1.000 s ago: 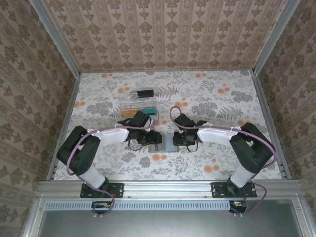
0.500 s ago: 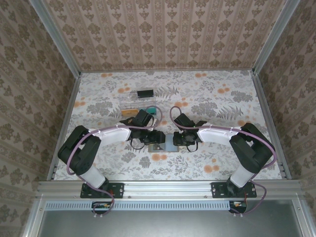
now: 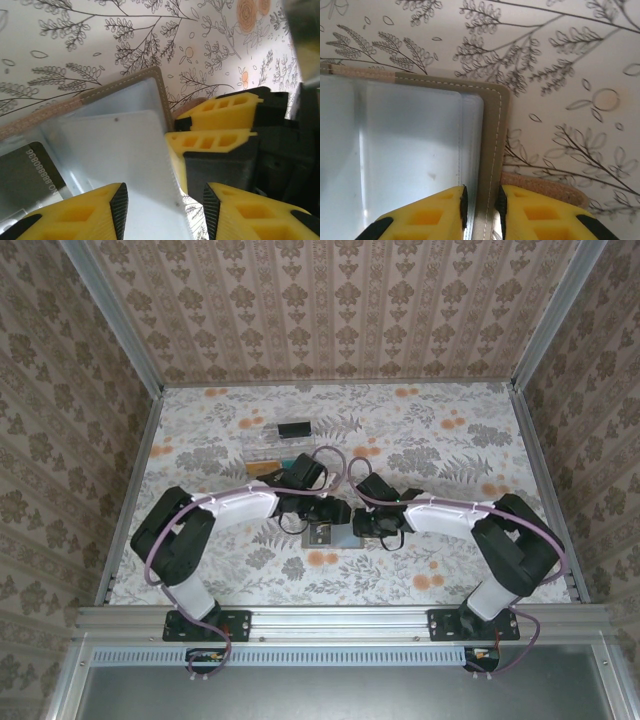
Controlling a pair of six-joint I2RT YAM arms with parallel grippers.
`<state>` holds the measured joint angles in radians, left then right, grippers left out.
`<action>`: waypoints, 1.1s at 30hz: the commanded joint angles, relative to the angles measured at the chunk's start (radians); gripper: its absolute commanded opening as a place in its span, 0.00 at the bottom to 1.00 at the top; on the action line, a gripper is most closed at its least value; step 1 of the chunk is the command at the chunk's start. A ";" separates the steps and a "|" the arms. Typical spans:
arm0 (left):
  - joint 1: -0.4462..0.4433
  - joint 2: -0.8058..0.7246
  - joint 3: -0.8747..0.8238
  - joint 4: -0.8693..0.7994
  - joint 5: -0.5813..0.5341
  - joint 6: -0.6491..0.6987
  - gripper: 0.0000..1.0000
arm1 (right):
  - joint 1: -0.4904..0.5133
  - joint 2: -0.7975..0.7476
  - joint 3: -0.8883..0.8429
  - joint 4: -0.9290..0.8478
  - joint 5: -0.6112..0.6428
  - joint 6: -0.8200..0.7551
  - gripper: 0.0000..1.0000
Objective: Take the credit cards out of the card holder
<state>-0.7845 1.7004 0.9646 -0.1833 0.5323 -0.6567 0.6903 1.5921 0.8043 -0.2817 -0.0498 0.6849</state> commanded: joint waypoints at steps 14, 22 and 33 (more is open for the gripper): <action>0.107 -0.168 -0.135 -0.060 -0.069 0.026 0.24 | 0.005 -0.074 0.039 0.037 -0.074 0.029 0.29; 0.153 -0.121 -0.177 -0.064 -0.068 0.054 0.00 | 0.015 0.040 0.095 0.130 -0.225 0.077 0.23; 0.151 -0.068 -0.221 -0.008 -0.046 0.032 0.00 | 0.015 0.134 0.084 0.211 -0.310 0.137 0.22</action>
<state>-0.6338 1.6112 0.7635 -0.2047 0.4767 -0.6277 0.6991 1.7042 0.8814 -0.1009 -0.3195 0.7929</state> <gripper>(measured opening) 0.048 0.225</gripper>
